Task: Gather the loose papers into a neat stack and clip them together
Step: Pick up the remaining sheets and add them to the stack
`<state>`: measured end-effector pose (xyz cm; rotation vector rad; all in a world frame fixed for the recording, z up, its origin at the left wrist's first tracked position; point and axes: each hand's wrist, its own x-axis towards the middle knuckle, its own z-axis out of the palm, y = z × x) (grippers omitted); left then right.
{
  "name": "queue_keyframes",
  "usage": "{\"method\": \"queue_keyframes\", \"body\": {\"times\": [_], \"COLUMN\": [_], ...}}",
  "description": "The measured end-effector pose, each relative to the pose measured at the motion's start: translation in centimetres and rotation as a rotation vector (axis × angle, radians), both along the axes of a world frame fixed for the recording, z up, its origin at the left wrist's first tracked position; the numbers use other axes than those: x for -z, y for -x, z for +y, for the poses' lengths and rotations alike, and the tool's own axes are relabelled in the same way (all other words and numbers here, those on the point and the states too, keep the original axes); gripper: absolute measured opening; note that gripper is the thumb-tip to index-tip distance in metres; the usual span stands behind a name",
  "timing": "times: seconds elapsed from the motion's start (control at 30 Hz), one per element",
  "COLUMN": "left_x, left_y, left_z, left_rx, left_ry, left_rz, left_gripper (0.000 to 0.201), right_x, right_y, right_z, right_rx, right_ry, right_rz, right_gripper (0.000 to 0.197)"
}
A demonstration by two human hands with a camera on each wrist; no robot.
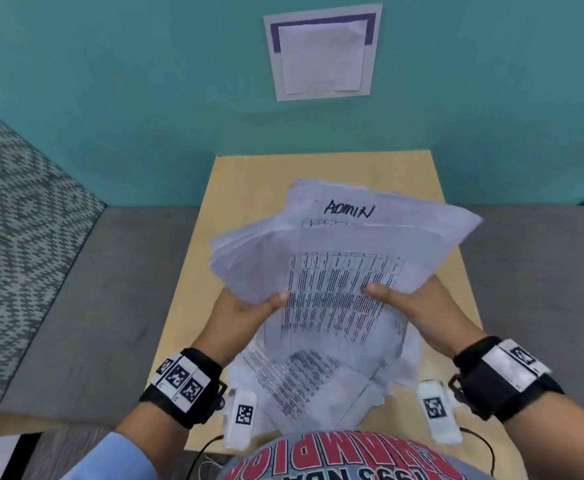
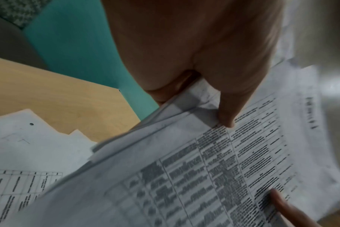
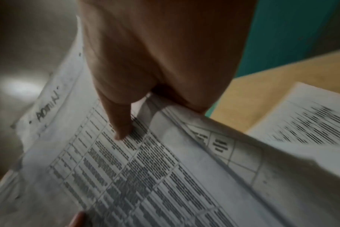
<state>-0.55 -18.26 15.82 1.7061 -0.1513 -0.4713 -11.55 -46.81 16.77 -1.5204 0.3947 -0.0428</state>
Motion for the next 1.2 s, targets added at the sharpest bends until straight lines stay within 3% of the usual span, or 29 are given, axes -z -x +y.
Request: {"method": "queue_keyframes", "body": {"times": [0.07,0.17,0.33,0.37,0.43,0.5,0.6,0.8,0.9,1.0,1.1,1.2], "left_x": [0.4,1.3,3.2,3.2,3.1,2.2,1.8,0.3,-2.7,-5.6,-5.8,-5.2], "left_y": [0.2,0.9,0.9,0.9,0.6,0.4,0.0,-0.1,-0.2,-0.3,-0.3,-0.9], "left_z": [0.0,-0.9,-1.5,-1.6,-1.4,-1.3,-0.7,0.3,0.5,-0.2,-1.6,-1.5], "left_rx": [-0.031,0.002,0.004,-0.031,-0.060,-0.034,0.059,0.013,0.078,0.324,0.508,0.479], "left_ry": [0.038,-0.078,-0.172,-0.166,-0.151,-0.089,-0.035,-0.110,-0.325,-0.707,-0.949,-0.834], "left_rz": [0.023,0.086,0.045,0.042,0.021,0.004,0.005,-0.270,-0.566,-0.835,-0.842,-0.778], "left_gripper": [0.049,0.034,0.014,0.011,0.013,0.015,0.037,0.037,0.031,0.029,0.023,0.016], "right_x": [-0.1,2.7,5.6,5.5,5.6,5.3,5.1,5.5,4.4,3.3,1.9,1.6], "right_y": [0.4,0.5,-0.3,-0.5,-0.5,-0.1,0.8,0.6,0.1,-0.2,-0.2,0.0], "right_z": [-0.2,0.0,0.9,1.0,0.9,0.8,0.7,1.0,1.7,2.2,2.7,1.7], "right_rx": [0.063,0.148,0.072,0.112,0.196,0.211,0.174,0.050,0.026,-0.007,-0.068,-0.025], "right_ry": [0.133,0.190,0.280,0.270,0.259,0.286,0.231,0.249,0.296,0.387,0.474,0.441], "right_rz": [-0.076,-0.005,0.078,0.085,0.089,0.076,0.014,-0.015,-0.057,-0.101,-0.142,-0.095], "right_gripper": [0.044,0.030,0.006,0.012,0.050,0.063,0.015,0.010,0.011,0.012,0.020,0.023]}}
